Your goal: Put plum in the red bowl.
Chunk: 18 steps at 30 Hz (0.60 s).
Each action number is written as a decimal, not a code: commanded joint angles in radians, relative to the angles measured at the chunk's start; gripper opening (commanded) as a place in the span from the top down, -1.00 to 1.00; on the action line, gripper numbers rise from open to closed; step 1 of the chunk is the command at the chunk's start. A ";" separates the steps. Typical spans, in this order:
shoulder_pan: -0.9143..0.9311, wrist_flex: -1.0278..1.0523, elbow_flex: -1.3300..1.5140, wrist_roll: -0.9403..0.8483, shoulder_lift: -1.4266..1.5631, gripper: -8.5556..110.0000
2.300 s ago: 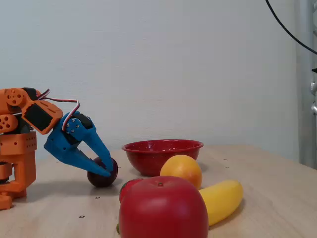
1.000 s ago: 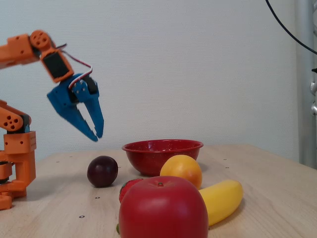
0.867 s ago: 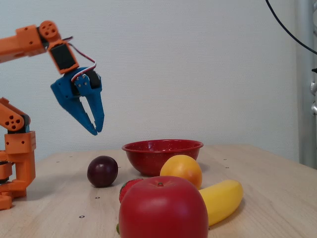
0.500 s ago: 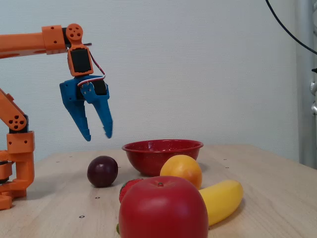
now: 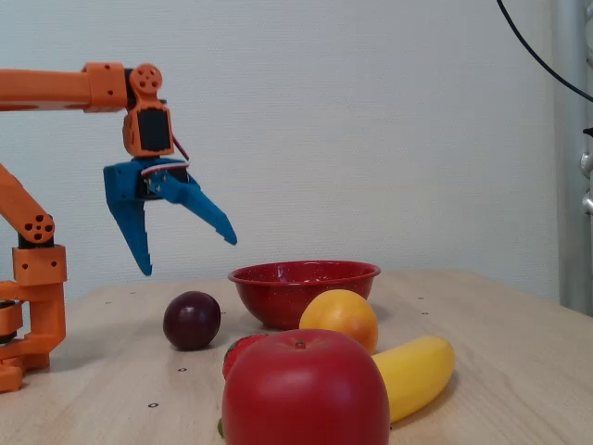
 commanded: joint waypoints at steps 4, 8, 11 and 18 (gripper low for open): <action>0.040 -0.044 -0.028 0.058 -0.063 -0.05; 0.040 -0.089 -0.029 0.072 -0.124 -0.06; 0.058 -0.107 -0.034 0.074 -0.163 -0.08; 0.080 -0.147 -0.037 0.063 -0.249 -0.09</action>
